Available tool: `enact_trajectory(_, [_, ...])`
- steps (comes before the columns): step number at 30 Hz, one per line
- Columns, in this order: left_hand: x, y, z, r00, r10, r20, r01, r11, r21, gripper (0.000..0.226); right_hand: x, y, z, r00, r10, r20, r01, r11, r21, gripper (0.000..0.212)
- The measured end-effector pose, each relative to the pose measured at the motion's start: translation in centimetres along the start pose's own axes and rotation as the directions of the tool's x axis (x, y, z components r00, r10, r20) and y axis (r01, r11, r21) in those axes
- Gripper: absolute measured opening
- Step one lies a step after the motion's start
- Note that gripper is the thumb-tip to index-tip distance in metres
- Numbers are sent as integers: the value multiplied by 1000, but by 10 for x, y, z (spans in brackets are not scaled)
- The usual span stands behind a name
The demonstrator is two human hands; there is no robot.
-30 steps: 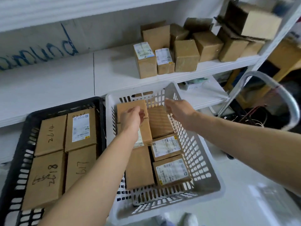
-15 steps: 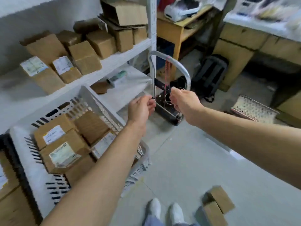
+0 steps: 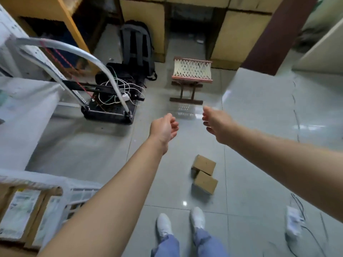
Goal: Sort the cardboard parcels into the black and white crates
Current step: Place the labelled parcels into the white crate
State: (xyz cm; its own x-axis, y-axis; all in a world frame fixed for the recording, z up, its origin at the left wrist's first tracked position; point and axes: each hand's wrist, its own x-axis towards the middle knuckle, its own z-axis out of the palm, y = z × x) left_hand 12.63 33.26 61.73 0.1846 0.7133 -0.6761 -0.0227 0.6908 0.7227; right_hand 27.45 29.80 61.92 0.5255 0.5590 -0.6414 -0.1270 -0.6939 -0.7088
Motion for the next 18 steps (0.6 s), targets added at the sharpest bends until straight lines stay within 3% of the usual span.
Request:
enact_trajectory(2, [15, -19, 16, 999, -34, 3, 34, 998, 49, 22, 15, 22, -18, 998, 66, -19, -65, 998, 20, 55])
enact_trajectory(8, [83, -94, 66, 995, -95, -34, 99, 985, 144, 20, 95, 95, -57, 985, 174, -11, -174, 985, -1, 54])
enact_trajectory(18, [248, -303, 117, 949, -253, -190, 302, 905, 300, 18, 285, 295, -90, 918, 396, 21, -395, 917, -50, 60])
